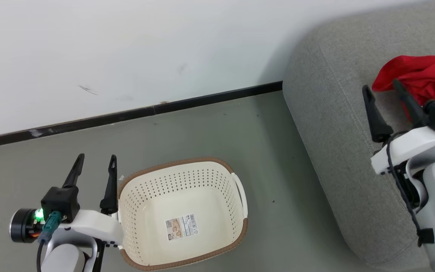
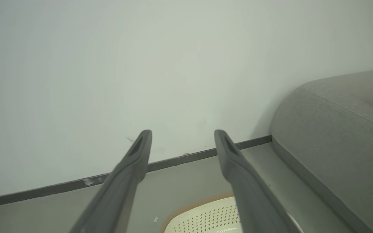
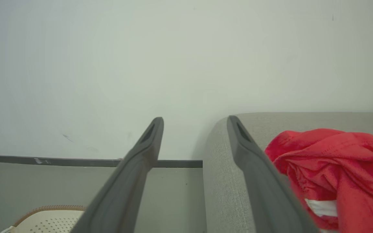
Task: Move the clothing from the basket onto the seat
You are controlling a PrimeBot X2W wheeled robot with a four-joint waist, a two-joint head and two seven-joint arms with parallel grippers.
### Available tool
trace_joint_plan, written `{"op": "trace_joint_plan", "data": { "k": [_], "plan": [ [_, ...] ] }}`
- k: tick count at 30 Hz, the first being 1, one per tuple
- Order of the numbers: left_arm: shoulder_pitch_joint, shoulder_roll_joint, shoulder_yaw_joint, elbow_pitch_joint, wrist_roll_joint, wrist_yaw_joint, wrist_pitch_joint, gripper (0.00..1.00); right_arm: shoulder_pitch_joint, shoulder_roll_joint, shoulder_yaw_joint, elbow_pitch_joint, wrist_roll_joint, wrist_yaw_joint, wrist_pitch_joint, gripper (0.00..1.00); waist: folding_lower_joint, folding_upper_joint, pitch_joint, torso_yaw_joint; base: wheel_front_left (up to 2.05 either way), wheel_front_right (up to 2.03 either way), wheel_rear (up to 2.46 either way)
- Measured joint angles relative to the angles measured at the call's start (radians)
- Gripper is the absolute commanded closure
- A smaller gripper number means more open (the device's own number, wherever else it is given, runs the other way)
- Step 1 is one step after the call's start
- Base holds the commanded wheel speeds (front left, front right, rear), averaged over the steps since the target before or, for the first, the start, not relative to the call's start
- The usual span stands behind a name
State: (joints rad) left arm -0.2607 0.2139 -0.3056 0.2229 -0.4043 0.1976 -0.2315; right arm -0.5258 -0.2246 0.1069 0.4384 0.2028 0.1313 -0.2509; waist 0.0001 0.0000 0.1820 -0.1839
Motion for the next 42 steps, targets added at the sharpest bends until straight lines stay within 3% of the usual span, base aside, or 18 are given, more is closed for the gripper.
{"op": "trace_joint_plan", "data": {
  "k": [8, 17, 27, 42],
  "plan": [
    [0.075, -0.003, 0.033, 0.012, -0.002, 0.038, -0.009, 0.0, 0.134, 0.058, -0.025, -0.053, -0.034, 0.0, 0.0, 0.0, 0.0, 0.0, -0.061, 0.028, 0.0, 0.0, 0.0],
    [0.159, -0.026, 0.043, 0.017, -0.024, 0.048, -0.016, 0.0, 0.282, 0.128, 0.005, -0.111, -0.078, 0.0, 0.0, 0.0, 0.0, 0.0, -0.129, 0.053, 0.0, 0.0, 0.0],
    [0.21, -0.045, 0.062, -0.002, -0.026, 0.056, -0.017, 0.0, 0.424, 0.15, -0.027, -0.144, -0.11, 0.0, 0.0, 0.0, 0.0, 0.0, -0.196, 0.071, 0.0, 0.0, 0.0],
    [0.272, -0.028, 0.047, -0.007, 0.02, 0.057, -0.017, 0.0, 0.539, 0.167, -0.055, -0.211, -0.17, 0.0, 0.0, 0.0, -0.0001, 0.0, -0.263, 0.093, 0.0, 0.0, 0.0]
  ]
}}
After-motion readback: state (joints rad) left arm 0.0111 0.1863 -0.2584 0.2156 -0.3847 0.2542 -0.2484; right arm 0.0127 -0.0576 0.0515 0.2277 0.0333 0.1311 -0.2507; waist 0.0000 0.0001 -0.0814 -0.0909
